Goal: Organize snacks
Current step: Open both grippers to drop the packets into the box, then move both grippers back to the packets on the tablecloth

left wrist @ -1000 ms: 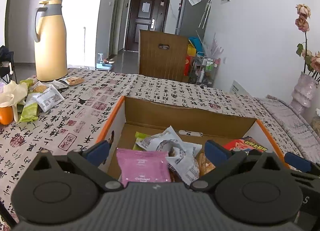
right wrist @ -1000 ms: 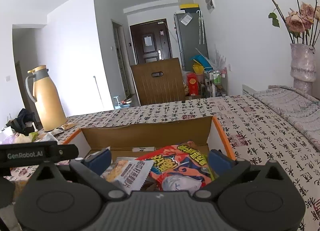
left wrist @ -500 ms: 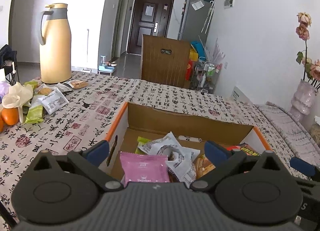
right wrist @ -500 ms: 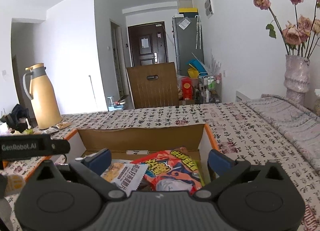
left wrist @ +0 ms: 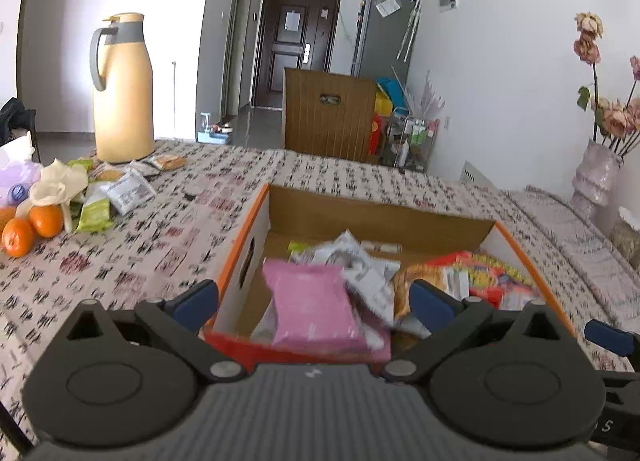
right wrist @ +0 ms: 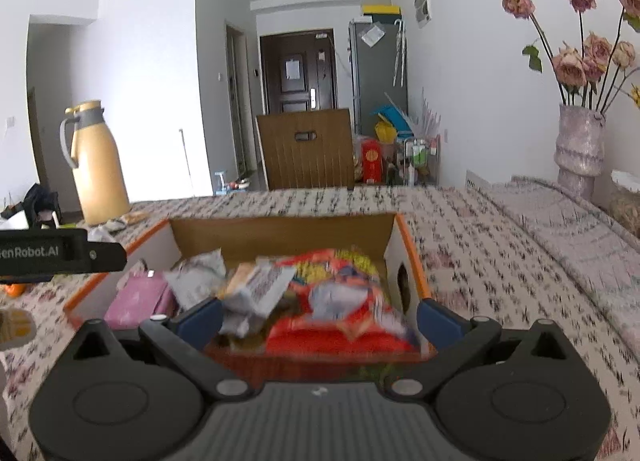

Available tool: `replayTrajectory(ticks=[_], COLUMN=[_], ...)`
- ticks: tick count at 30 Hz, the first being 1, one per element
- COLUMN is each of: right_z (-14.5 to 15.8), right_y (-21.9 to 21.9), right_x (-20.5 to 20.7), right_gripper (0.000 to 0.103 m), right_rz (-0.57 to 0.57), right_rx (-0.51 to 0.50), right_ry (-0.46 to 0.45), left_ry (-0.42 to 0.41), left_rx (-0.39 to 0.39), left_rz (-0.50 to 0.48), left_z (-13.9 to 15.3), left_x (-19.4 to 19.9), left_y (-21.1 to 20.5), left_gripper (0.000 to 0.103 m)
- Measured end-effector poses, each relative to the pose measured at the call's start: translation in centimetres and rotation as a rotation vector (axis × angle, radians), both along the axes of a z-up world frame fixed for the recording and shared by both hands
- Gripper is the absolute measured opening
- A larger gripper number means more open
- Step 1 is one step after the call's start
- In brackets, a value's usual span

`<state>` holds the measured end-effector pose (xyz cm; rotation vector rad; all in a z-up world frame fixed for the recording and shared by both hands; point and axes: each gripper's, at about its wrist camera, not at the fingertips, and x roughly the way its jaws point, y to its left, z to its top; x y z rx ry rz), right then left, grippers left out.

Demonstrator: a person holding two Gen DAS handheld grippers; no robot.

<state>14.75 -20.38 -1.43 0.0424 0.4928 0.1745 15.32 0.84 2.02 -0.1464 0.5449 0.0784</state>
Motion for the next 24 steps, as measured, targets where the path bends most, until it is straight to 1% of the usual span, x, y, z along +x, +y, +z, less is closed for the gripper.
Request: replayTrajectory(ticks=[8,19,24], right_z=[-1.1,-3.2,-4.0], right_y=[0.3,0.8,0.6], right_x=[-2.8,-6.2,-7.5], right_gripper=[0.103,0.103,0.103], right_rz=[0.010,0.035,0.047], right_rx=[-0.012,-0.031,0.000], right_ry=[0.045,0.126,0.178], left_ry=[0.053,0.138,0.170], left_rx=[0.026,0.025,0.018], left_rz=[-0.024,-0.044,-0.051], left_z=[-1.9,-4.9,-5.9], left_x=[-2.7,-6.1,-7.6], left_y=[0.1,0.8,1.1], left_gripper=[0.103,0.103,0.103])
